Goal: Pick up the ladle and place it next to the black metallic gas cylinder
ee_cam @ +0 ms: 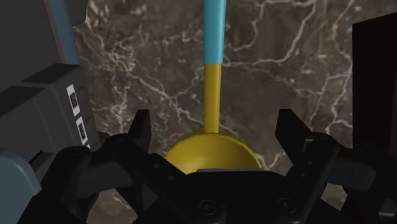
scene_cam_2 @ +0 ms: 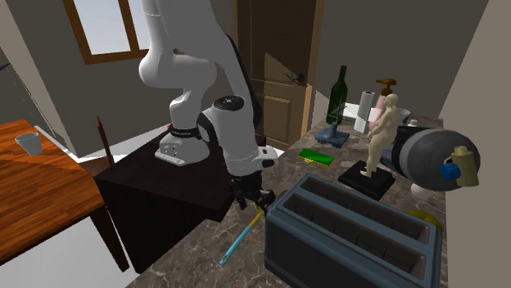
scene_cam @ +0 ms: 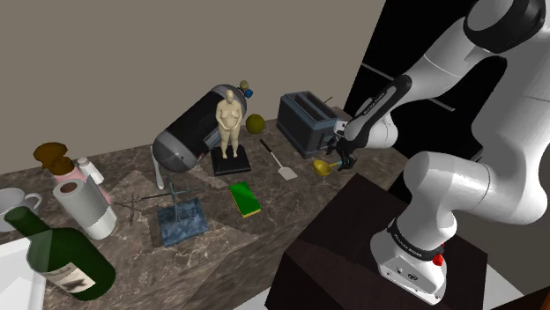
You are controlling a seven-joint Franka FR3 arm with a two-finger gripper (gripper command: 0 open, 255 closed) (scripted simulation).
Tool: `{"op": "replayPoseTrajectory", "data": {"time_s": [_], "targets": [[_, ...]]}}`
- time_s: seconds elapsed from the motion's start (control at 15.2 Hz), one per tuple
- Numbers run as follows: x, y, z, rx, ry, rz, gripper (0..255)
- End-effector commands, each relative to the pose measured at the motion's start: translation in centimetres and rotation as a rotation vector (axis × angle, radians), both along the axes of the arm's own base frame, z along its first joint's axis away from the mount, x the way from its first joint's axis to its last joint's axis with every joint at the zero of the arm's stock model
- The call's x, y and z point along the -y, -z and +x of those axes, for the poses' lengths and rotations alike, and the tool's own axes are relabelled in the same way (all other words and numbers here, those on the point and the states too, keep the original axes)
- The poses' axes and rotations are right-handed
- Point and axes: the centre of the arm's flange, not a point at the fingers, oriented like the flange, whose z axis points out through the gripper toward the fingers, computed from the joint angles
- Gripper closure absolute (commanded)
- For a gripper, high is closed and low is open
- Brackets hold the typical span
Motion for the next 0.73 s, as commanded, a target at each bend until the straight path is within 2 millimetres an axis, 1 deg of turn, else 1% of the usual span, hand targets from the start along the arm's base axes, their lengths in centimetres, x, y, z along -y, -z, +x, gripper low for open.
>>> {"op": "replayPoseTrajectory", "data": {"time_s": [0.0,0.26,0.66], "targets": [[0.0,1.3,0.3,-0.002,-0.014,-0.006,0],[0.0,3.2,0.6,-0.002,-0.014,-0.006,0],[0.0,3.2,0.6,-0.002,-0.014,-0.006,0]]}}
